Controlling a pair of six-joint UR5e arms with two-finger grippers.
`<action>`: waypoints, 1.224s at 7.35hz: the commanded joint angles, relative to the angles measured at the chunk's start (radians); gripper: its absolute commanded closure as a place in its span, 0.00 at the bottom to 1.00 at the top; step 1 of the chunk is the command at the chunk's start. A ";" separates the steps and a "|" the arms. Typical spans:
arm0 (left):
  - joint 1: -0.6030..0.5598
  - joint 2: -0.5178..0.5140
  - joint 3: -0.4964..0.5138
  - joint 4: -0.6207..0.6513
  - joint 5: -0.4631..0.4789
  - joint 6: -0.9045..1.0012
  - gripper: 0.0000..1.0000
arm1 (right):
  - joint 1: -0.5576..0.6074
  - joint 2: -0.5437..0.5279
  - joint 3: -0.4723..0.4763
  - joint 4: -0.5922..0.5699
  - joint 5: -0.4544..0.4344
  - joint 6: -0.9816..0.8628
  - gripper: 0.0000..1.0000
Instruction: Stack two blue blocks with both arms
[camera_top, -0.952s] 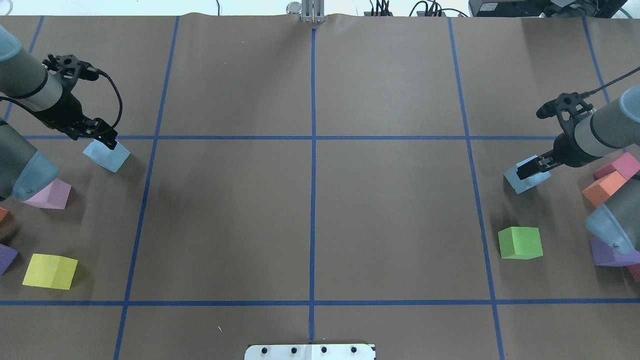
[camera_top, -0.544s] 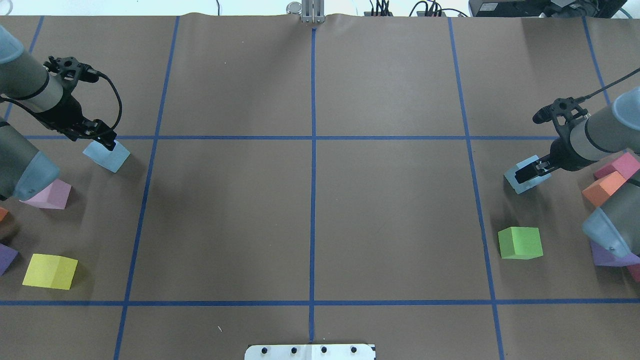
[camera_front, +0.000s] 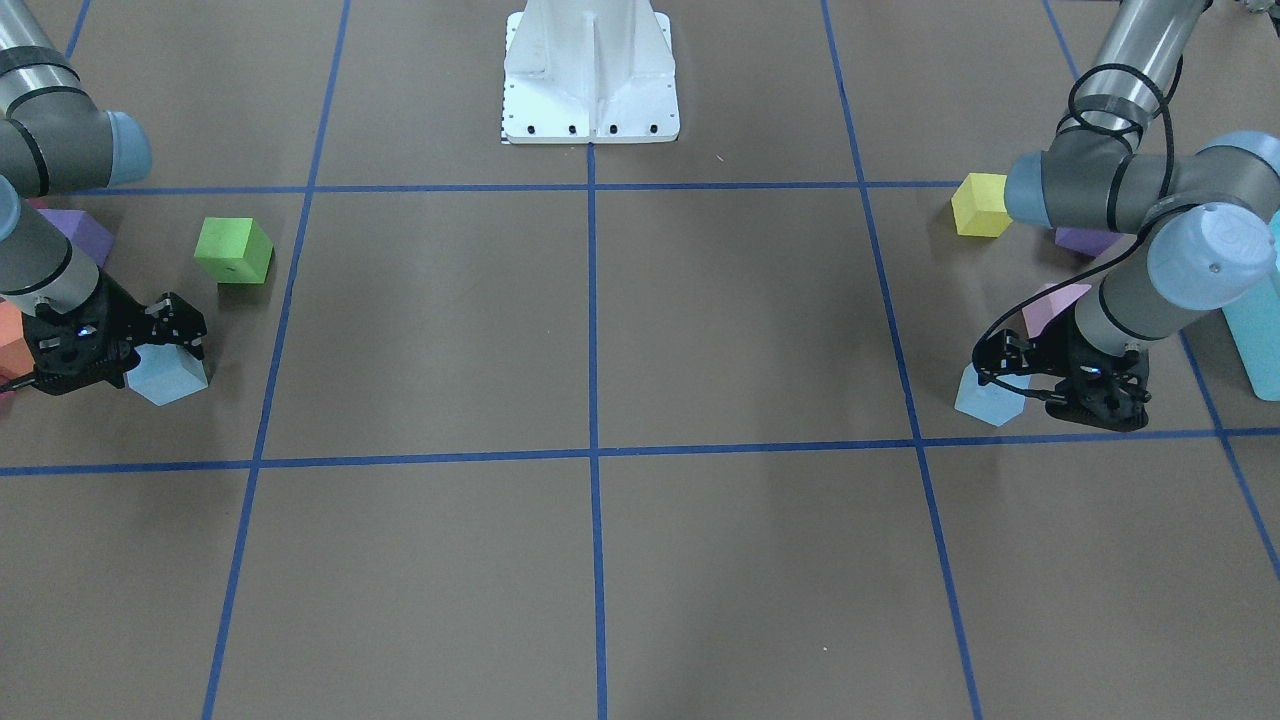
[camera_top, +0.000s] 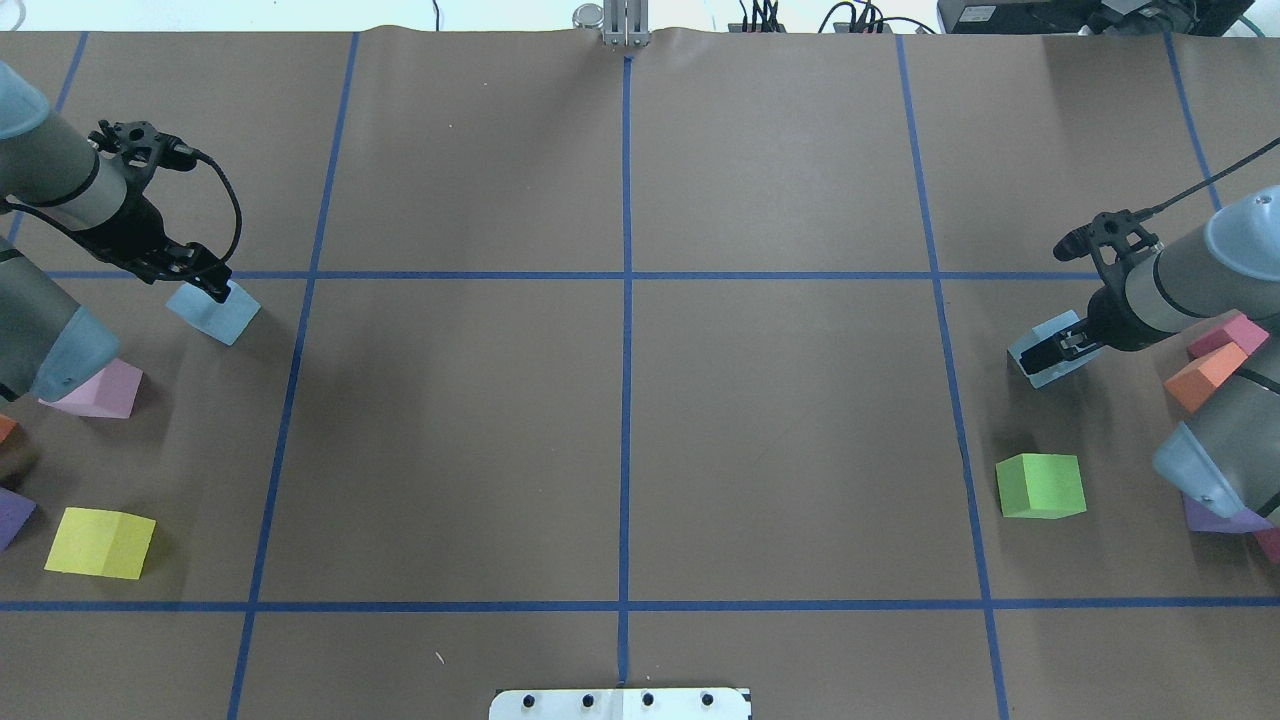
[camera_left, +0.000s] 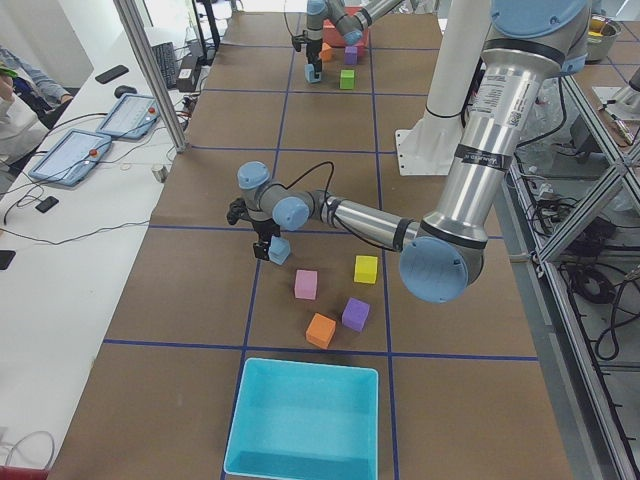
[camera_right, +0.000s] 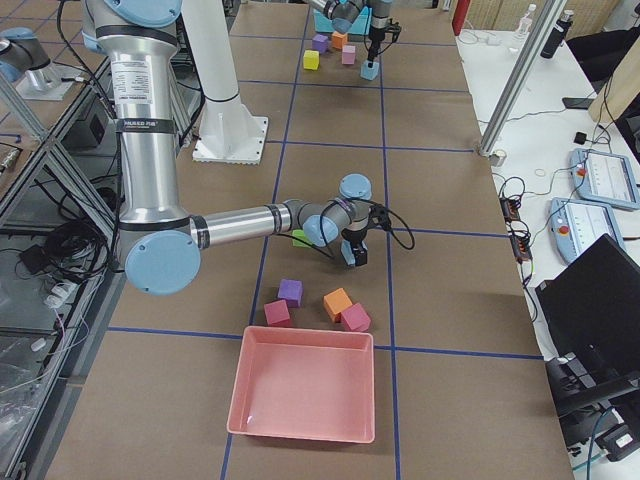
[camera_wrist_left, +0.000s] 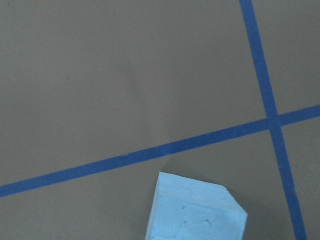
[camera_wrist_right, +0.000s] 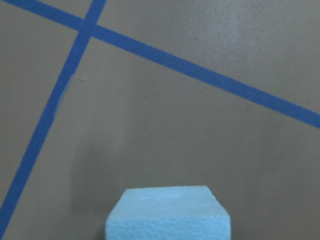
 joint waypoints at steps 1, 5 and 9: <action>0.009 -0.003 0.022 -0.032 -0.001 -0.012 0.01 | -0.007 0.001 -0.002 0.004 -0.002 0.001 0.02; 0.009 0.000 -0.038 0.005 -0.029 -0.035 0.01 | -0.009 0.001 -0.002 0.004 -0.002 0.001 0.02; 0.038 0.000 -0.007 -0.009 -0.024 -0.053 0.01 | -0.009 -0.001 -0.004 0.004 -0.002 0.001 0.04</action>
